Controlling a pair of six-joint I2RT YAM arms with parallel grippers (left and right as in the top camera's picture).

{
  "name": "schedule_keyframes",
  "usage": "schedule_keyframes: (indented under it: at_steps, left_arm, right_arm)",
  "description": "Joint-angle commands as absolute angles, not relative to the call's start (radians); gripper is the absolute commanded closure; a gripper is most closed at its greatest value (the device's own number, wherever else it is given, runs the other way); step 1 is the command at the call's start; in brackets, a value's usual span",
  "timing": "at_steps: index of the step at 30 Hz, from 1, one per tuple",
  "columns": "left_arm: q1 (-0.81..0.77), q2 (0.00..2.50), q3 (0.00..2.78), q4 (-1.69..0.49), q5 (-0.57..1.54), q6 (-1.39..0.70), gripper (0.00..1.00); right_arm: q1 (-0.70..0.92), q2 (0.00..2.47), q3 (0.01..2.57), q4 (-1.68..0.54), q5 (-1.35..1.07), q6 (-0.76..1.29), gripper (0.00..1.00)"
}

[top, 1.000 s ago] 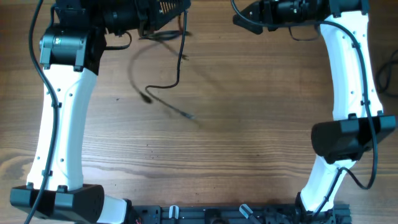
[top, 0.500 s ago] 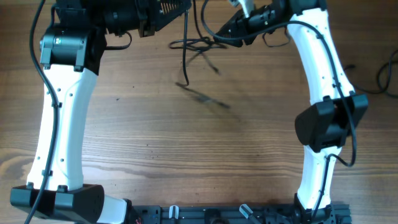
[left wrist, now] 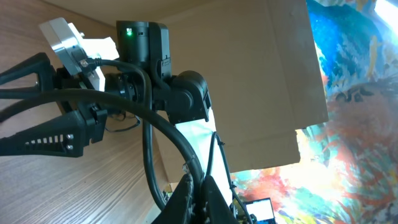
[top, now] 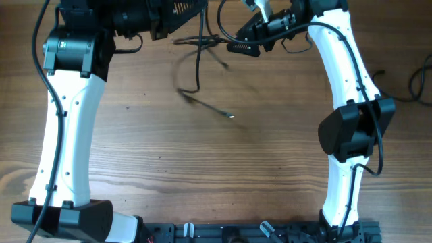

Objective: Untangle cables

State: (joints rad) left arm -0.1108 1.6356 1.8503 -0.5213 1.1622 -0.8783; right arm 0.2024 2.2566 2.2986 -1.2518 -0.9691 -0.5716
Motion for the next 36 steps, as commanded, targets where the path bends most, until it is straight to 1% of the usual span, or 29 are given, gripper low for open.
schedule_keyframes:
  at_steps: [1,3,4,6,7,8,9,12,14,17,20,22,24,26,29,31,33,36]
  left_arm:
    - [-0.111,1.614,1.863,-0.511,1.190,-0.899,0.96]
    - [-0.111,1.614,1.863,-0.511,1.190,-0.899,0.96]
    - [-0.111,1.614,1.863,-0.511,1.190,-0.899,0.96]
    - [-0.111,1.614,1.863,-0.511,1.193,-0.900,0.96]
    - [-0.111,1.614,1.863,-0.511,1.193,-0.902,0.96]
    - [-0.111,1.614,1.863,-0.511,1.193,-0.902,0.96]
    - [-0.111,1.614,1.863,-0.511,1.193,-0.902,0.96]
    - [-0.105,1.614,1.863,-0.511,1.184,-0.895,0.96]
    - [-0.091,1.614,1.863,-0.512,1.156,-0.855,0.96]
    - [-0.063,1.614,1.863,-0.538,1.090,-0.791,0.96]
    - [-0.023,1.614,1.863,-0.611,0.953,-0.767,0.96]
    - [0.005,1.614,1.863,-0.695,0.770,-0.686,0.96]
    - [0.019,1.614,1.863,-0.796,0.510,-0.637,0.96]
    - [0.020,1.615,1.863,-0.877,0.258,-0.617,0.96]
    - [0.020,1.623,1.863,-0.979,-0.068,-0.606,0.96]
    - [0.020,1.633,1.863,-1.029,-0.213,-0.606,0.96]
    - [0.020,1.647,1.863,-1.067,-0.315,-0.606,0.96]
    - [0.027,1.669,1.863,-1.093,-0.408,-0.606,0.96]
  right_arm:
    - [0.212,2.268,2.296,-1.249,-1.000,-0.680,0.17]
    - [0.217,2.268,2.296,-1.235,-0.989,-0.711,0.18]
    - [0.220,2.269,2.296,-1.222,-0.977,-0.709,0.21]
    - [0.223,2.269,2.296,-1.204,-0.961,-0.707,0.37]
    - [0.223,2.269,2.296,-1.201,-0.961,-0.705,0.47]
    - [0.223,2.269,2.296,-1.201,-0.962,-0.703,0.53]
    - [0.222,2.269,2.296,-1.204,-0.960,-0.703,0.63]
    - [0.218,2.269,2.296,-1.208,-0.905,-0.640,0.81]
    - [0.212,2.269,2.296,-1.209,-0.836,-0.570,0.96]
    - [0.202,2.269,2.296,-1.215,-0.776,-0.462,0.96]
    - [0.186,2.269,2.296,-1.224,-0.731,-0.336,0.96]
    - [0.171,2.269,2.296,-1.221,-0.631,-0.173,0.96]
    - [0.157,2.269,2.296,-1.221,-0.482,0.003,0.96]
    - [0.143,2.269,2.296,-1.229,-0.348,0.135,0.96]
    - [0.117,2.269,2.296,-1.236,-0.253,0.221,0.96]
    - [0.096,2.269,2.296,-1.242,-0.223,0.249,0.96]
    - [0.074,2.269,2.296,-1.248,-0.200,0.269,0.96]
    - [0.033,2.269,2.296,-1.266,-0.167,0.286,0.96]
